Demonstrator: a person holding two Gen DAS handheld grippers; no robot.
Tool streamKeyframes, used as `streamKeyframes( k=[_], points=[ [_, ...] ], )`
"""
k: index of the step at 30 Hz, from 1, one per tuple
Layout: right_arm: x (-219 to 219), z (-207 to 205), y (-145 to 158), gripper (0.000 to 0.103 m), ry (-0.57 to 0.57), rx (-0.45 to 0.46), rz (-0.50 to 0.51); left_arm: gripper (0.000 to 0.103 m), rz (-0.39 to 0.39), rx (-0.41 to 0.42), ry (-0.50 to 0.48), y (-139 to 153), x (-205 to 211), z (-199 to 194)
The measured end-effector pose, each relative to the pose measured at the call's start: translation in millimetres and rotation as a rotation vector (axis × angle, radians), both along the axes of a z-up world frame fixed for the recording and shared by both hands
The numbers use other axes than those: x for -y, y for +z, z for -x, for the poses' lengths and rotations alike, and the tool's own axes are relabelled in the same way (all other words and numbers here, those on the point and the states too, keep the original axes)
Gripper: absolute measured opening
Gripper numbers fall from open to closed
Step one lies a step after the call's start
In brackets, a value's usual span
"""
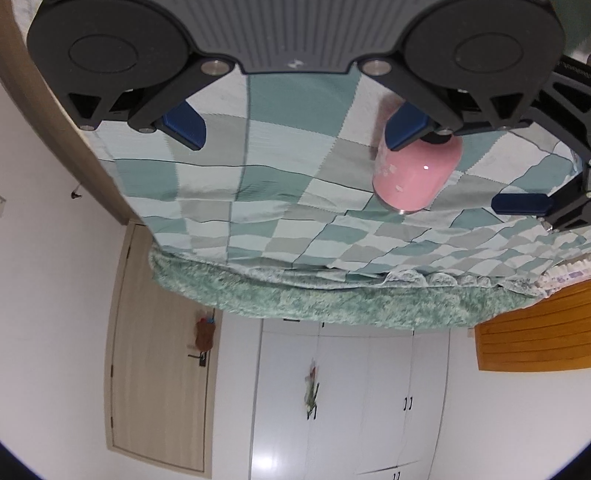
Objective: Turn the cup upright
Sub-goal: 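Move the right gripper toward the lying pink cup and close around it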
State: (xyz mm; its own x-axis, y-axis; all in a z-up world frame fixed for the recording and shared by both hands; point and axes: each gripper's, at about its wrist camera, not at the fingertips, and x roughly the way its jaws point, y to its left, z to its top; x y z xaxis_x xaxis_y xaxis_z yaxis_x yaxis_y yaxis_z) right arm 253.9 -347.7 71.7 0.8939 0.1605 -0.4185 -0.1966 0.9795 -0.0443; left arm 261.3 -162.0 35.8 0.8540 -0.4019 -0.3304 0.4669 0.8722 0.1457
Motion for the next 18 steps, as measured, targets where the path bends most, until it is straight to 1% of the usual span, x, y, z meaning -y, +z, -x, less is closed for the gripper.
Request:
streamKeyframes(
  k=[3,5,9,13,15,18],
  points=[
    [-12.9,-21.6,-0.5,0.103,0.012,-0.015,-0.002,0.103,-0.028,0.012,0.010,-0.7,-15.6,-16.5],
    [-23.2,-32.8,-1.0,0.103,0.022,-0.025,-0.002,0.103,-0.031,0.005,0.012,1.2,-29.6,-30.7],
    [-46.0,-54.5,-1.7,0.103,0.043,-0.049,-0.003,0.103,-0.052,-0.009,-0.019,1.9,-55.1,-57.3],
    [-68.4,-73.6,-2.4,0.103,0.054,-0.084,-0.013,0.103,-0.089,-0.064,-0.053,-4.1,-76.9,-83.3],
    [-80.7,-83.2,-3.3,0.103,0.061,-0.100,-0.006,0.103,-0.071,-0.101,-0.098,-7.7,-88.0,-90.2],
    [-98.0,-96.7,-6.9,0.103,0.075,-0.141,-0.009,0.103,-0.080,-0.117,-0.131,-12.9,-98.4,-97.8]
  ],
)
